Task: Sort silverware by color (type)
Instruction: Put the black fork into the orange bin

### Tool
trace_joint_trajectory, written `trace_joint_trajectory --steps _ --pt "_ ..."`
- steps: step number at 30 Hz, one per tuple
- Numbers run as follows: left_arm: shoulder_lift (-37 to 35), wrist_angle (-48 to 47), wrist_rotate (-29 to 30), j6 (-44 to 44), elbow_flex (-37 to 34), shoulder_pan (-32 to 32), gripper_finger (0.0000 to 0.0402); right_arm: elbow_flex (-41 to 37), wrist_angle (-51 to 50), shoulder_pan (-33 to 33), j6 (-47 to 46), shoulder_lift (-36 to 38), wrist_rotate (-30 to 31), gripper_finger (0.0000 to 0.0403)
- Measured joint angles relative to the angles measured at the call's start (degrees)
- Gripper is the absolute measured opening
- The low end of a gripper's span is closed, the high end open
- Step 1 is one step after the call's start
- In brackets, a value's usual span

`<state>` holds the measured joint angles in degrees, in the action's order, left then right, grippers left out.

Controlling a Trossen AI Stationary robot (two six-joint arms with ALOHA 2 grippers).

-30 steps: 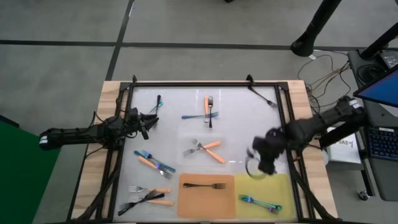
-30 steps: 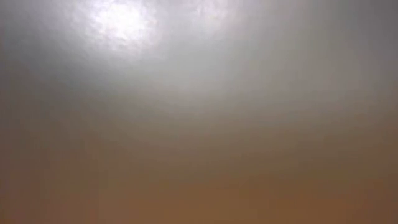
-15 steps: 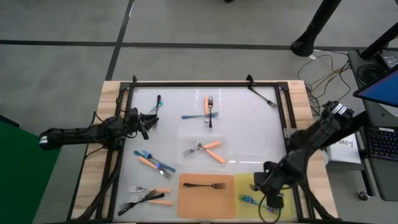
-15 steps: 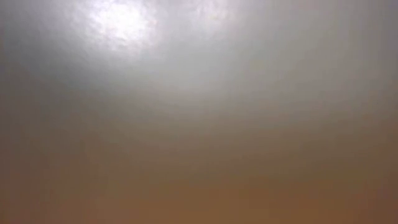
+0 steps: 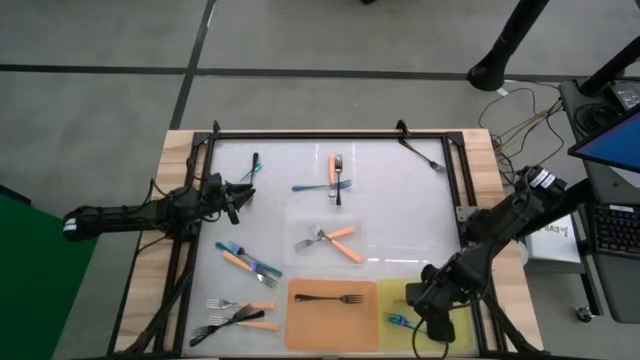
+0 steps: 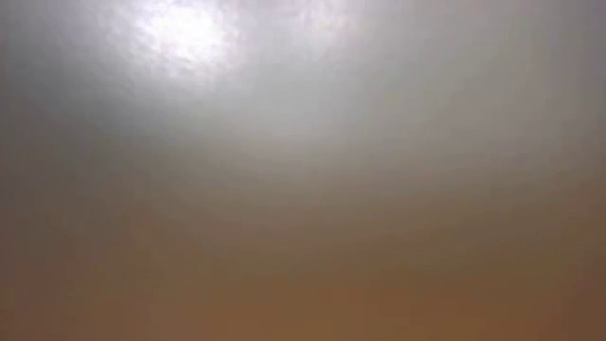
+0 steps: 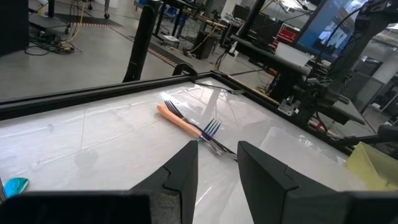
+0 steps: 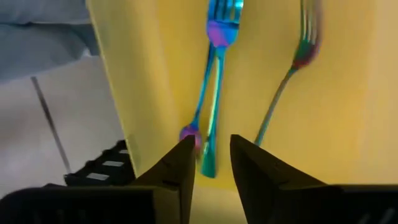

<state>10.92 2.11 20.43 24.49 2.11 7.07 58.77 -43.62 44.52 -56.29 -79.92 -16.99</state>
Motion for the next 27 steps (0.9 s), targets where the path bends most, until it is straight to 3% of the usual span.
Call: trace_joint_trajectory --steps 6,11,22,27 --pt "0.0 0.0 0.0 0.0 0.0 0.0 0.0096 1.3 -5.5 -2.9 3.3 0.7 0.1 0.0092" --pt "0.0 0.0 0.0 0.0 0.0 0.0 0.0096 1.0 -8.5 -9.9 11.4 2.2 0.5 0.0087" --pt "0.0 0.0 0.0 0.0 0.0 0.0 0.0096 1.0 -12.3 -40.6 38.8 3.3 0.5 0.0086" --pt "0.0 0.0 0.0 0.0 0.0 0.0 0.0096 1.0 -12.2 -55.4 45.8 3.3 1.5 0.0086"
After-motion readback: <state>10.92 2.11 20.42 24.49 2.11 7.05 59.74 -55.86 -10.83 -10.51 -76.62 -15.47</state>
